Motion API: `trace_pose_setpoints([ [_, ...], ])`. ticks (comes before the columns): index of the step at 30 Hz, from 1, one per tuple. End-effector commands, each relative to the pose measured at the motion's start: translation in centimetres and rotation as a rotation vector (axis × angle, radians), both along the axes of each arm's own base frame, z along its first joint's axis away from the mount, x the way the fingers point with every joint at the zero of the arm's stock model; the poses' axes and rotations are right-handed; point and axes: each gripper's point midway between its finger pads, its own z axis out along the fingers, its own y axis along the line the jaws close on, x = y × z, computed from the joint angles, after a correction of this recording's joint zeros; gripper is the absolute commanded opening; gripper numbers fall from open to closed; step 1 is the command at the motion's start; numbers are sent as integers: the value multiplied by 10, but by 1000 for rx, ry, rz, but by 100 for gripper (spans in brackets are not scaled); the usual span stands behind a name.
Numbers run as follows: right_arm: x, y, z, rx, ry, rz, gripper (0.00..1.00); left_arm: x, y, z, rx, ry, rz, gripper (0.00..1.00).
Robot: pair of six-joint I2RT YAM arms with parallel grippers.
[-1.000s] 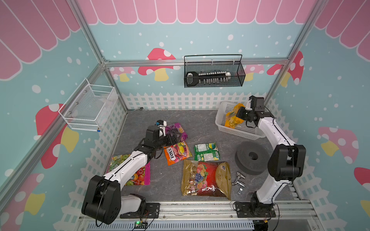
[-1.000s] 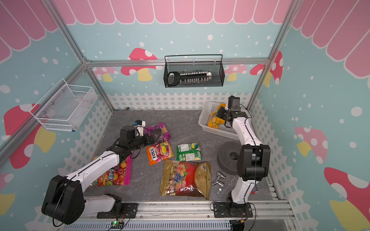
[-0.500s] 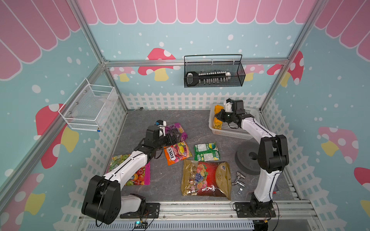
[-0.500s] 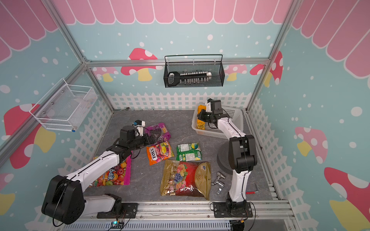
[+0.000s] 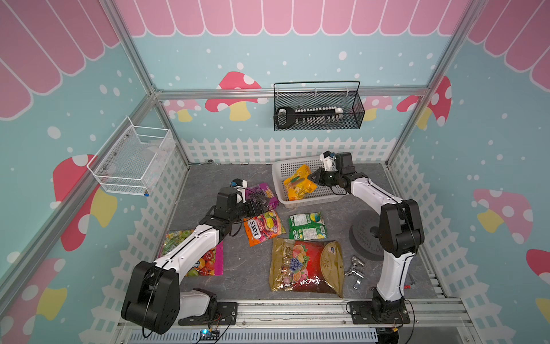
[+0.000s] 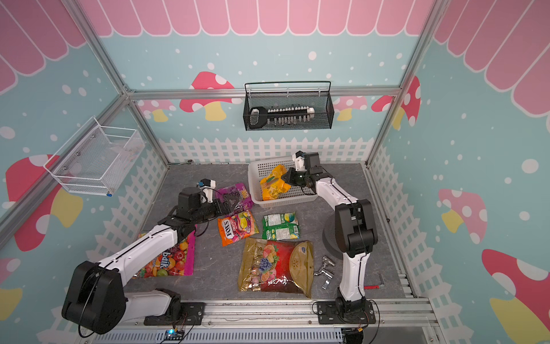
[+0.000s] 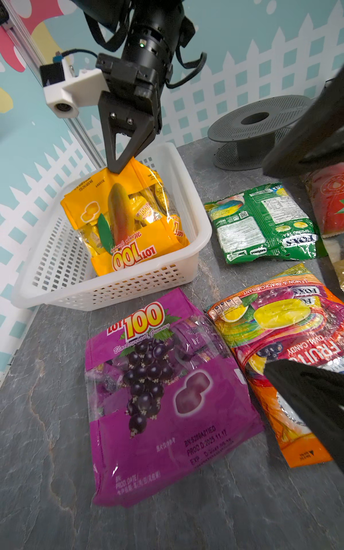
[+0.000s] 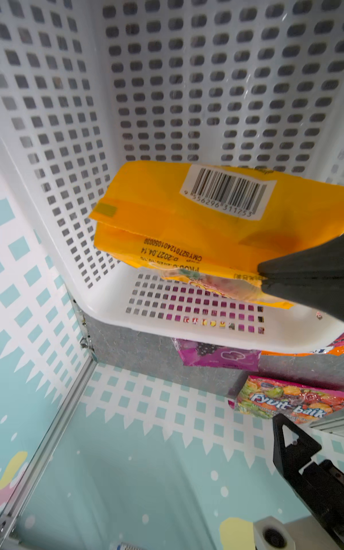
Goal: Put the candies in the basket
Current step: Place the candy in the basket.
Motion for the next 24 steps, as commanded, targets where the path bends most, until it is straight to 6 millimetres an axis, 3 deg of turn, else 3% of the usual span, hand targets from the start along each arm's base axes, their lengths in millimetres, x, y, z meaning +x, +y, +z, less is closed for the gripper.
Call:
trace_pose_setpoints([
  [1,15,-28,-2,-113,-66,-41,0,1,1,-6,-3,23,6,99],
  [5,28,-44,-41,-232,-19,-62,0,1,2,-7,1,21,8,99],
  [9,44,-69,-55,-398,-17,-127,0,2,3,-6,2,20,11,99],
  [14,63,-97,-53,-571,-54,-203,0,2,3,-9,5,25,11,99],
  [24,90,-122,-43,-655,-88,-341,0,1,3,-12,3,34,12,99],
])
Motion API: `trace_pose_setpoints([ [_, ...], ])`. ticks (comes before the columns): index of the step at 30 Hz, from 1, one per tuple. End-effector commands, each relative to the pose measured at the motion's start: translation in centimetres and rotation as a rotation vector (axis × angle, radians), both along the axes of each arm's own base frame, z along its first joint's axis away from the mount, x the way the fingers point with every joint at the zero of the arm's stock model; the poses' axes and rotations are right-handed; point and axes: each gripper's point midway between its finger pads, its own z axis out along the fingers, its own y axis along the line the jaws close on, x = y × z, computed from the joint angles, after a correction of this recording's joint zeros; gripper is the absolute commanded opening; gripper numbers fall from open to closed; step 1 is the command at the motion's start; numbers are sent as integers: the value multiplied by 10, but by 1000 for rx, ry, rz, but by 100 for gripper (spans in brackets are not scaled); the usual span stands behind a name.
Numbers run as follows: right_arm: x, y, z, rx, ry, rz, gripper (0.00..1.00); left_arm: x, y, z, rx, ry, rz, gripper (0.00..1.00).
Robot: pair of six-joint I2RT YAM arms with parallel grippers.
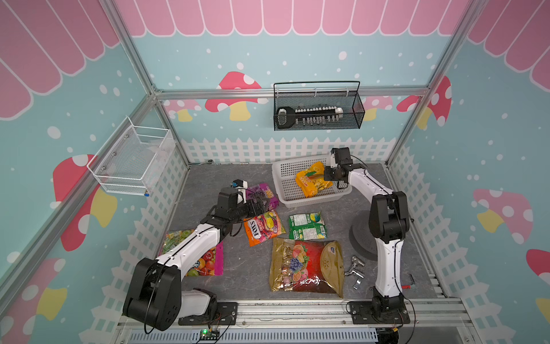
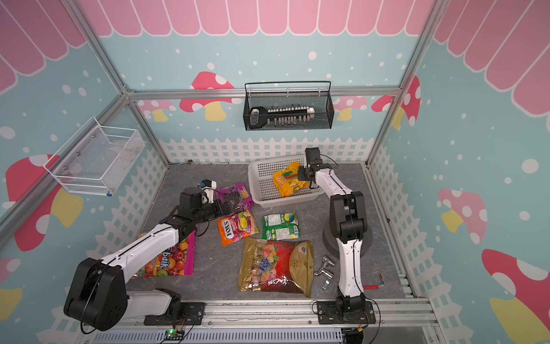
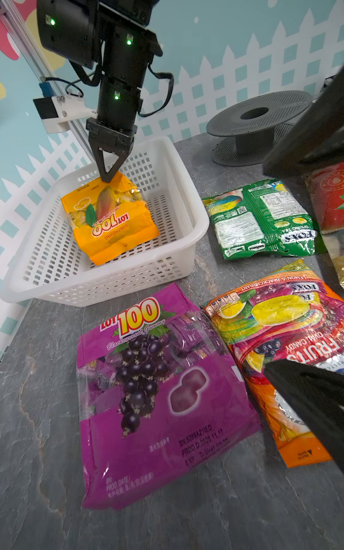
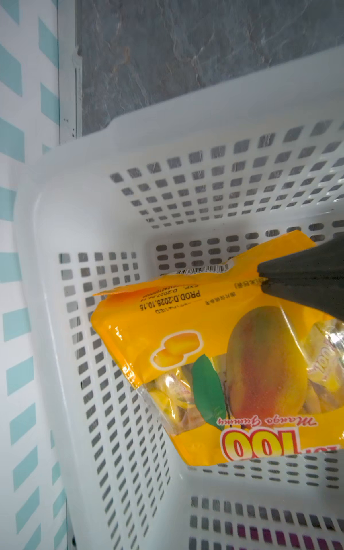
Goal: Put the candies in the basket
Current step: Place the candy in the basket.
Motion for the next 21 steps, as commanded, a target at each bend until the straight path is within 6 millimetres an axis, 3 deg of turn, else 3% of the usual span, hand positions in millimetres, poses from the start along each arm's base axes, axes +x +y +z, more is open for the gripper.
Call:
trace_pose_setpoints([
  [1,16,-23,15,-64,-59,-105,0,0,3,-3,-2,12,13,99],
  [6,18,-37,12,-103,-63,-183,0,-1,4,-3,-1,10,17,99],
  [12,30,-30,2,-99,-68,-150,0,-1,3,-3,-4,12,12,99],
  [15,33,-22,10,-76,-66,-107,20,-1,4,-2,-3,8,13,99],
  [18,31,-20,37,-53,-91,-111,37,-2,6,-4,4,9,21,99],
  [21,23,-10,60,-27,-114,-67,47,-4,6,-3,7,9,20,99],
])
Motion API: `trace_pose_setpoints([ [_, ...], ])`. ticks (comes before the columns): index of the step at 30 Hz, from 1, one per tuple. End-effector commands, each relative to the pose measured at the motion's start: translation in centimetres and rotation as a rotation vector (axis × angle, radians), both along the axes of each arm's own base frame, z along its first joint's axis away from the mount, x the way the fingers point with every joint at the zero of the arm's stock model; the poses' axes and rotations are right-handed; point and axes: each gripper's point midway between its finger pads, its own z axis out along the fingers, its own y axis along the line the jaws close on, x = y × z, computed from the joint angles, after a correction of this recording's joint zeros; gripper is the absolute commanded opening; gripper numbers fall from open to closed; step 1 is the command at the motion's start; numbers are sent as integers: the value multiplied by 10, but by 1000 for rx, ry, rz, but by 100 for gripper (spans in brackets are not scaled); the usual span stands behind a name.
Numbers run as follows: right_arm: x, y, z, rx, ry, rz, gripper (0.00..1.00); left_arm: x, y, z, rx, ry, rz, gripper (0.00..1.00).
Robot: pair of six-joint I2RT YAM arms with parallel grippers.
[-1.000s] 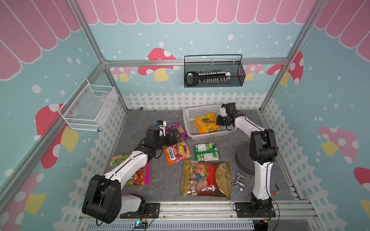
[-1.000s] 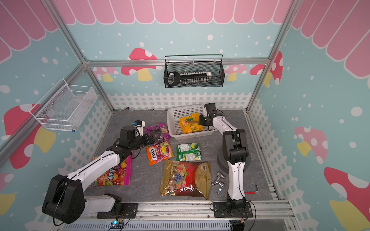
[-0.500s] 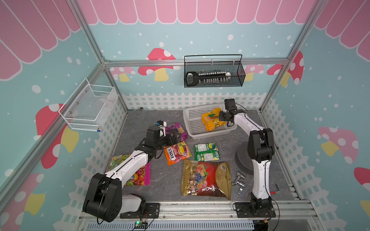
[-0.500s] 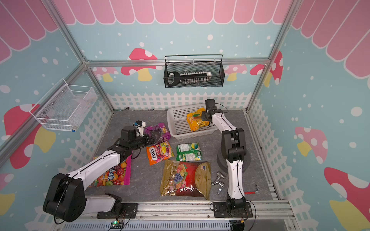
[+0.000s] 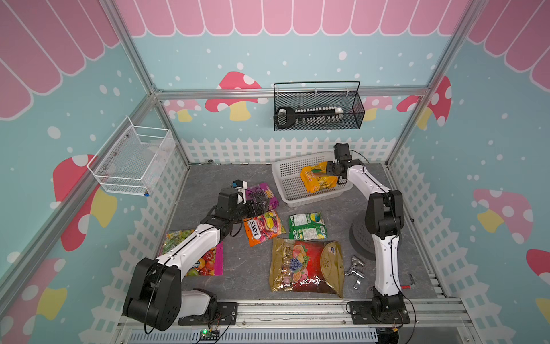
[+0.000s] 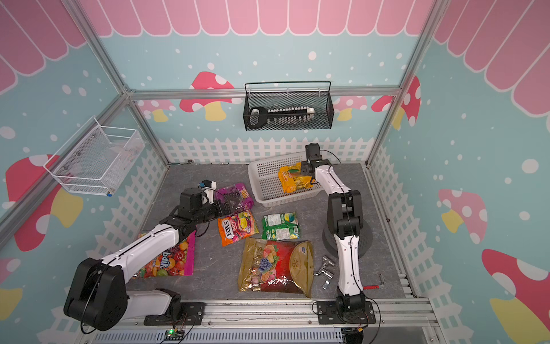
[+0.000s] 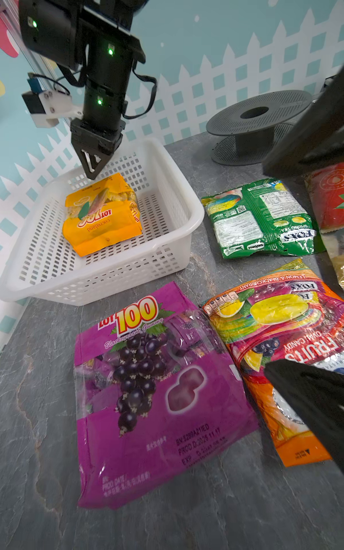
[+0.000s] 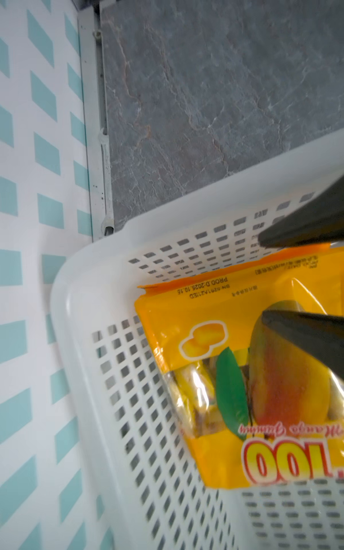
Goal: Put the candies in the basket
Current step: Place the candy in the basket.
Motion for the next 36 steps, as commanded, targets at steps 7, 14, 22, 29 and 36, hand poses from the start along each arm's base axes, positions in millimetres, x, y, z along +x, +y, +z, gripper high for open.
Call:
trace_pose_setpoints([
  [7,-33,75,38,41,-27,368,57,-3,9,0,20,-3,31,99],
  [14,-35,105,0,-70,11,458,82,-4,10,0,22,-4,36,99],
  [22,-24,94,-38,-342,49,372,85,-4,12,3,21,-13,51,99],
  [29,-11,62,-57,-538,67,204,86,-5,13,2,14,-7,56,99],
  [36,-6,52,-22,-518,-9,72,86,-8,13,2,-1,2,67,99],
])
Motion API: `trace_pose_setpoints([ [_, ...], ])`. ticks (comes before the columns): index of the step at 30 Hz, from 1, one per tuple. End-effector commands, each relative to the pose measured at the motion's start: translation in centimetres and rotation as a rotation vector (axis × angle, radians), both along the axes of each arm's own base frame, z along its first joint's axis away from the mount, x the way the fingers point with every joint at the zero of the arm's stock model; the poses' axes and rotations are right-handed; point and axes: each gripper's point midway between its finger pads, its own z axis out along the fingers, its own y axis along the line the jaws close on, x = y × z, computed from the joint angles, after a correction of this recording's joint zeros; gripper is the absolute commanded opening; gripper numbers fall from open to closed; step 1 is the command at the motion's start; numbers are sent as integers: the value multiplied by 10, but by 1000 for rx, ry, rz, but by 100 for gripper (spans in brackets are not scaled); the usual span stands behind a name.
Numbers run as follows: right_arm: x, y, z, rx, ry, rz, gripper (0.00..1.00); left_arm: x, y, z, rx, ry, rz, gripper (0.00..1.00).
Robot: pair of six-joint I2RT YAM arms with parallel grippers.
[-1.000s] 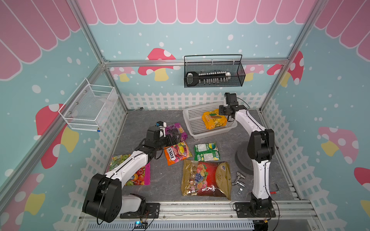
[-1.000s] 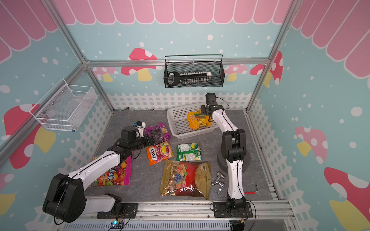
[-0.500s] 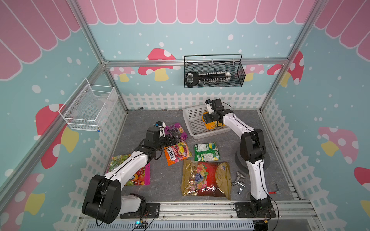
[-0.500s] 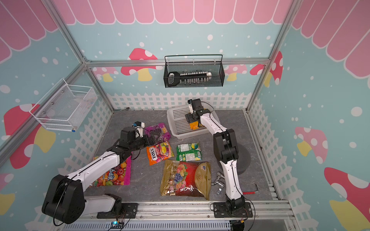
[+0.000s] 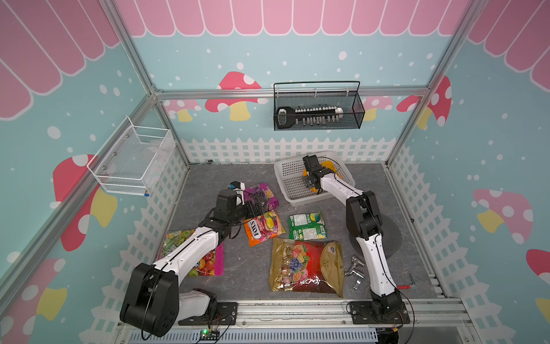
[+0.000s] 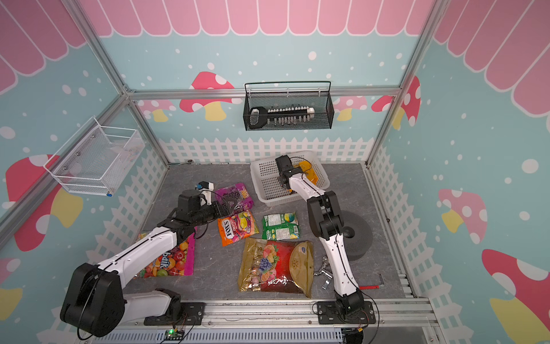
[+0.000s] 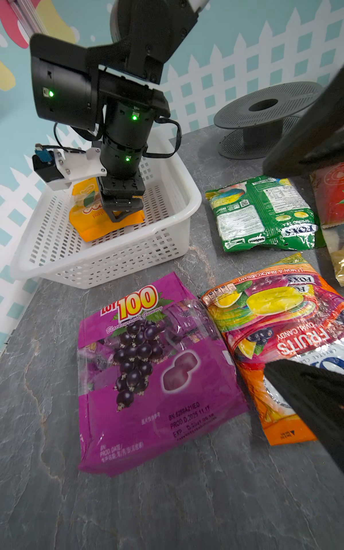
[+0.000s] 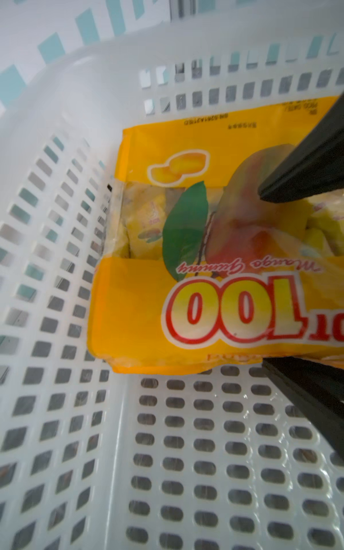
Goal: Put the candies in the basket
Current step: Place the candy in the basket.
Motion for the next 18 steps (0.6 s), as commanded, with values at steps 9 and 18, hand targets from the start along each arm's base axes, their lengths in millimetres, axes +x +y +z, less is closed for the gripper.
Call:
trace_pose_setpoints([
  [9,-25,36,84,365,-12,64,86,-25,1,-16,-79,125,22,99],
  [18,-96,81,122,641,69,316,83,-40,32,-28,-80,230,137,99],
])
